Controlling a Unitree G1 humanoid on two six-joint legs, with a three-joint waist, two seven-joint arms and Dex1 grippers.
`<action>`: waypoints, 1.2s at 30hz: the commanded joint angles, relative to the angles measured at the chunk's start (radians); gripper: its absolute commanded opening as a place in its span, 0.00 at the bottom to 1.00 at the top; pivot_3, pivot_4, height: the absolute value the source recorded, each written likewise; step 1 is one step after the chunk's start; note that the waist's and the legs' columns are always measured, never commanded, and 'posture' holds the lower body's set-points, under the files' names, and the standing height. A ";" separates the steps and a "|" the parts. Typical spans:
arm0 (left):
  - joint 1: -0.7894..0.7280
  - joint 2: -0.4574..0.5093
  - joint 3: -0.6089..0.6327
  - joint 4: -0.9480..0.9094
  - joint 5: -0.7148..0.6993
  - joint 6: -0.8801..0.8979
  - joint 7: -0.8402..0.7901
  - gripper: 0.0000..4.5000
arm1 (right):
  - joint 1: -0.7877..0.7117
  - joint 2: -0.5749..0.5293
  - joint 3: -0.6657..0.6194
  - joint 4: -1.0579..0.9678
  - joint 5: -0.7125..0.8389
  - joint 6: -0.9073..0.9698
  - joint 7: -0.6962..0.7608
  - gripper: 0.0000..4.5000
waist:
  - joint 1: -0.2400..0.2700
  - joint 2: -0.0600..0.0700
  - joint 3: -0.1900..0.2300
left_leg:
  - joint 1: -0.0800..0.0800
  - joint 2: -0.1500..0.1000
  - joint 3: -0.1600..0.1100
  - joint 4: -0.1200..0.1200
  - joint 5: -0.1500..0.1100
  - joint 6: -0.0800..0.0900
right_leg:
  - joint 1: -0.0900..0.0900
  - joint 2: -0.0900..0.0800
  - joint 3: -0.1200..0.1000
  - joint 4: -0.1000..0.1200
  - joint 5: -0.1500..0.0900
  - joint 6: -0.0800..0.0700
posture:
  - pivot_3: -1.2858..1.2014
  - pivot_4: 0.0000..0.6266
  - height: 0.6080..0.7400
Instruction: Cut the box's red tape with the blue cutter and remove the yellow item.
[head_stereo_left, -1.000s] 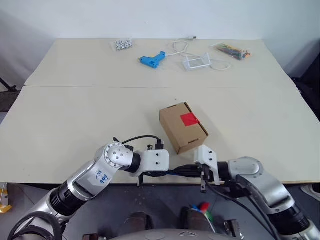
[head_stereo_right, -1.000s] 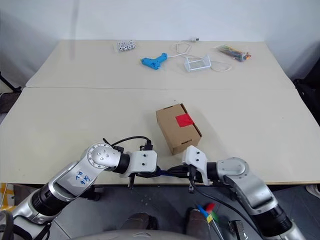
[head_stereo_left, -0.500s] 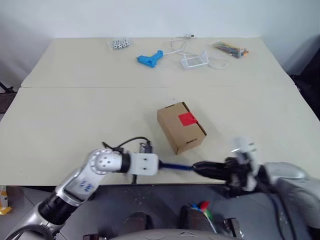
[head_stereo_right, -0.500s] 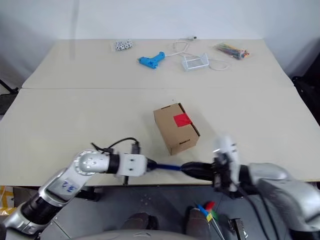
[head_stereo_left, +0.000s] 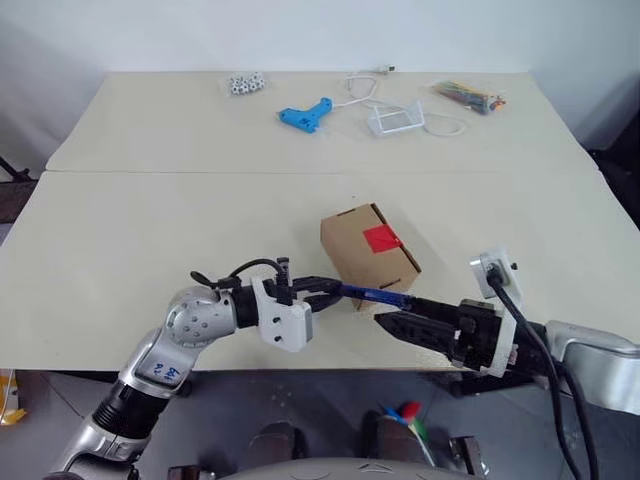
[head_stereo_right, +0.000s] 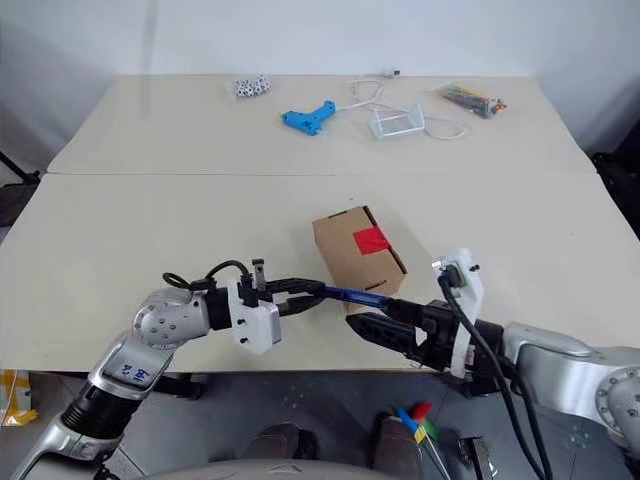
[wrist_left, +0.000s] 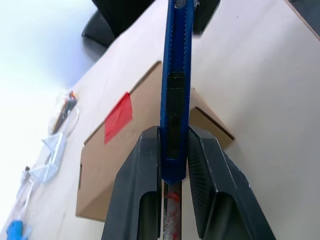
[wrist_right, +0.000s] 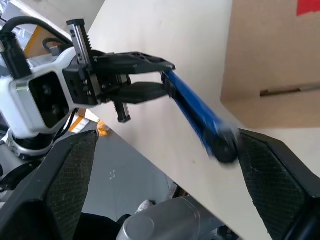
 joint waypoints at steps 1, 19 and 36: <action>-0.019 -0.017 -0.016 -0.005 0.011 -0.022 0.001 0.09 | -0.044 0.015 0.031 -0.003 -0.021 -0.017 -0.008 0.99 | -0.001 0.000 0.000 | 0.000 0.000 0.000 0.000 0.000 0.000 | 0.000 0.000 0.000 -0.001 0.000 0.000 | 0.52 0.24 1.00; -0.029 -0.042 -0.010 -0.001 0.030 -0.011 0.003 0.09 | -0.131 0.079 0.099 0.078 -0.135 0.022 0.065 0.26 | -0.002 0.000 0.000 | -0.001 0.000 -0.001 0.001 0.000 0.001 | 0.000 0.000 -0.001 -0.001 0.000 0.001 | 0.52 0.24 1.00; -0.035 -0.045 0.003 0.002 0.028 0.039 -0.002 0.09 | -0.126 0.100 0.098 0.110 -0.138 0.071 0.106 0.03 | -0.002 0.000 0.000 | -0.001 0.000 -0.001 0.001 0.000 0.001 | 0.000 0.000 -0.001 -0.001 0.000 0.001 | 0.52 0.24 1.00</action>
